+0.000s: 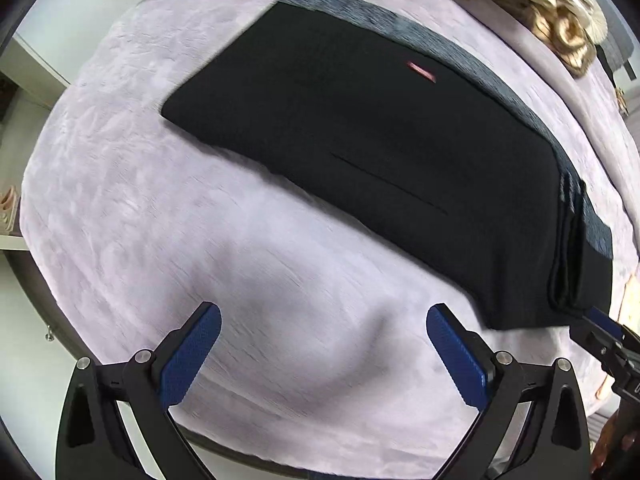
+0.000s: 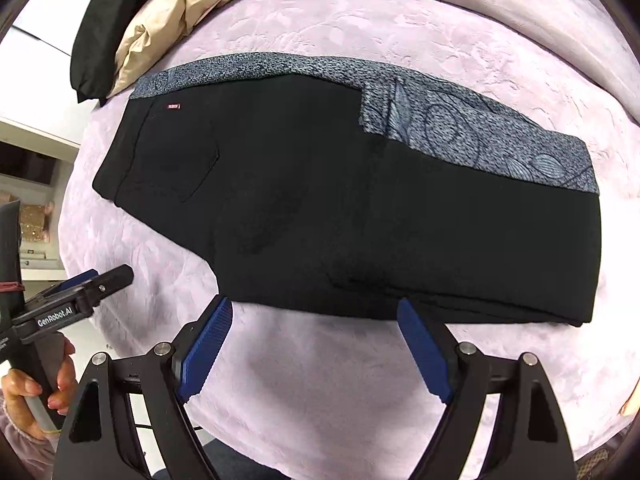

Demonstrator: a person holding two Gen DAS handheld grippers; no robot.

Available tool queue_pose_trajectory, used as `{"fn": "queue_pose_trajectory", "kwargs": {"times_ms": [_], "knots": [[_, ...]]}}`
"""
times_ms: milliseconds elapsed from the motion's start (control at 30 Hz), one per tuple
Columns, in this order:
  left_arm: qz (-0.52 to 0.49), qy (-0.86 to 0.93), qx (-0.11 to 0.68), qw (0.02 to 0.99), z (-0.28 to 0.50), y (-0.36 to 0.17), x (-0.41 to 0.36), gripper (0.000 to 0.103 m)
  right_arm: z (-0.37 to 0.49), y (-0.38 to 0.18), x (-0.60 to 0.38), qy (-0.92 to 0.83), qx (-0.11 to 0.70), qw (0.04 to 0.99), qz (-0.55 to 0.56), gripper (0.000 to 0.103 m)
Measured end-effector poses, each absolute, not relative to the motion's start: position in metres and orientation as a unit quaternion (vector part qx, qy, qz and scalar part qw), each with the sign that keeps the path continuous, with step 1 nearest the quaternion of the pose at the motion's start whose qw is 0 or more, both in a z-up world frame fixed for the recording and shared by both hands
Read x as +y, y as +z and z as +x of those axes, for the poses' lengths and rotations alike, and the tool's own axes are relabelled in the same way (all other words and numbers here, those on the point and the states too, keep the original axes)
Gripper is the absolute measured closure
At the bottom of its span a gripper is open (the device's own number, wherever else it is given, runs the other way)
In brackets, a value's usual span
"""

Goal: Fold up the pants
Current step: 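Smooth the folded black trousers flat with both grippers open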

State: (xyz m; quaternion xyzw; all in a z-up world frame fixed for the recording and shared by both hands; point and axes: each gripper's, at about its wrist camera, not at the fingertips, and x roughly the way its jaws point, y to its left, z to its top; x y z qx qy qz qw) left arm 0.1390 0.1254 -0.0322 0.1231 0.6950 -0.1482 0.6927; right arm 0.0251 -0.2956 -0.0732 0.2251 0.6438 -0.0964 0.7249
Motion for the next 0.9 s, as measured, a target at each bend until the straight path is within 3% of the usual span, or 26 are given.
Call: {"fn": "queue_pose_trajectory", "kwargs": {"times_ms": [467,900], "knots": [[-0.051,-0.127,0.676,0.724,0.24,-0.03,0.216,0.0,0.082,-0.097,-0.274,-0.056,0.626,0.751,0.201,0.016],[-0.131,-0.178,0.661,0.717,0.24,-0.069,0.163,0.0,0.085,-0.119,-0.263,-0.044,0.641,0.745,0.18,0.011]]}}
